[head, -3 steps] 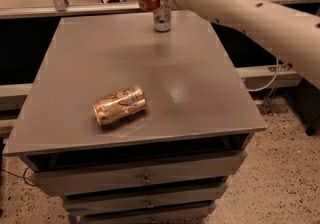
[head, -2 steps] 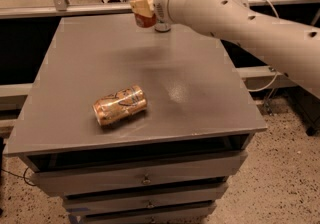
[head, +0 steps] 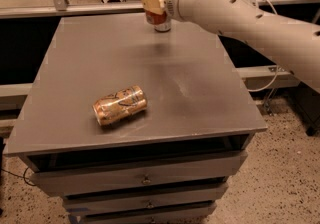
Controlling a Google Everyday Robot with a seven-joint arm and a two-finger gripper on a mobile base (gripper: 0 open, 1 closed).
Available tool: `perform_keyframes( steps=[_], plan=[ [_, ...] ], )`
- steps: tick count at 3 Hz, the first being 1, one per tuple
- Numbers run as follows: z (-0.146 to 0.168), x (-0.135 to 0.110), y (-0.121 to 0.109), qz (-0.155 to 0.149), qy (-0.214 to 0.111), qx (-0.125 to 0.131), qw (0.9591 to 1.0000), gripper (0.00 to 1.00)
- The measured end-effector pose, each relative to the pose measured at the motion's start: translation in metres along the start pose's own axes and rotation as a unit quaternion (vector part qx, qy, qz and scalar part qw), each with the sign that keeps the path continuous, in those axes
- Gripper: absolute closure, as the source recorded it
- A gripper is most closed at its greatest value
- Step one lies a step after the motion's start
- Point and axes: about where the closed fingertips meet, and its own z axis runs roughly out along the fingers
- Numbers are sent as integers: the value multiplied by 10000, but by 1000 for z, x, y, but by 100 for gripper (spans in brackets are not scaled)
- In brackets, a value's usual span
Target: Move coke can near 7up can
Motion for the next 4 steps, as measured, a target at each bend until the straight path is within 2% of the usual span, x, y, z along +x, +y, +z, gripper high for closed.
perform_keyframes(
  steps=[1,2,3,4],
  plan=[
    [-12,12,-57,85,47,475,9988,100],
    [-21,25,-104,284,50,822,9962,100],
    [-15,45,-131,498,105,850,9951,100],
    [6,60,-141,676,161,592,9958,100]
  ],
)
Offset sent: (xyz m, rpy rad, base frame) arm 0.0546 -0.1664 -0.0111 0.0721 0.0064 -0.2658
